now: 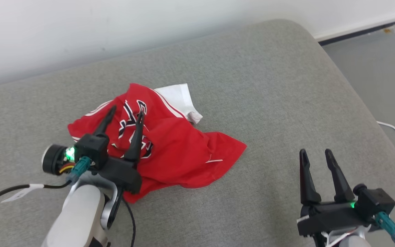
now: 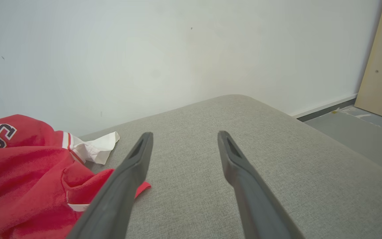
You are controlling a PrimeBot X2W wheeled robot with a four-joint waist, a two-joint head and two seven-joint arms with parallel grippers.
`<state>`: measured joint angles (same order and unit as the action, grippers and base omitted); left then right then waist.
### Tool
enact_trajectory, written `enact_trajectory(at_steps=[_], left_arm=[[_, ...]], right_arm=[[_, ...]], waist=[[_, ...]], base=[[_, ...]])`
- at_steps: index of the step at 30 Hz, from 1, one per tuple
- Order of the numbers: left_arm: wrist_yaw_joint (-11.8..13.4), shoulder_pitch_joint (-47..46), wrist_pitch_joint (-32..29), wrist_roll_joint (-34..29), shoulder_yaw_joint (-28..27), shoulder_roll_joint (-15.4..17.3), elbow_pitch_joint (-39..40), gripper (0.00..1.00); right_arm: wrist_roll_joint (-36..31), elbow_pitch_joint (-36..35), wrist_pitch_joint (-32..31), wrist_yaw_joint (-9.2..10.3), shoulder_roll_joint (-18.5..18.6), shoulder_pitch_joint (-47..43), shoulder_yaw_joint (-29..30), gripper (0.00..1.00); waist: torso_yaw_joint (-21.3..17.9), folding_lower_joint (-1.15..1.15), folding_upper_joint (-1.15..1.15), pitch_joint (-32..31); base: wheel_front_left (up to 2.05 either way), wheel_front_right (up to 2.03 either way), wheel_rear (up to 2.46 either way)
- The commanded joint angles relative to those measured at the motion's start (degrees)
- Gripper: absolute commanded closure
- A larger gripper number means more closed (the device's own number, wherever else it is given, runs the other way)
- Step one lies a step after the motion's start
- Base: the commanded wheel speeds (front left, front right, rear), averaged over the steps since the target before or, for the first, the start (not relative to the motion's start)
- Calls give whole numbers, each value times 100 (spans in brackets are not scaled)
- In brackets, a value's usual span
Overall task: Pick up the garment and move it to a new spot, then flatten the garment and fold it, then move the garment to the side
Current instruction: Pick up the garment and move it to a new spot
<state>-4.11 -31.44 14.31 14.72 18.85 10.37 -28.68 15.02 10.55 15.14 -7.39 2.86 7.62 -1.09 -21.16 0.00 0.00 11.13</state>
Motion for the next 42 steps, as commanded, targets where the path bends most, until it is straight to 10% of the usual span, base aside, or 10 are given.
enact_trajectory(at_steps=[1,23,42], left_arm=[[-9,-95,57,15,-16,-30,146,0],[474,1382,91,-2,-986,710,1520,0],[-49,2859,86,-186,-1873,221,2299,0]], right_arm=[[-56,-2,9,-20,7,-129,19,0],[-344,-78,9,-20,7,-419,146,0],[-473,-104,9,-19,7,-535,149,0]], waist=[[169,0,0,-166],[951,0,0,-559],[1321,0,0,-725]], base=[[0,0,0],[0,0,0],[0,0,0]])
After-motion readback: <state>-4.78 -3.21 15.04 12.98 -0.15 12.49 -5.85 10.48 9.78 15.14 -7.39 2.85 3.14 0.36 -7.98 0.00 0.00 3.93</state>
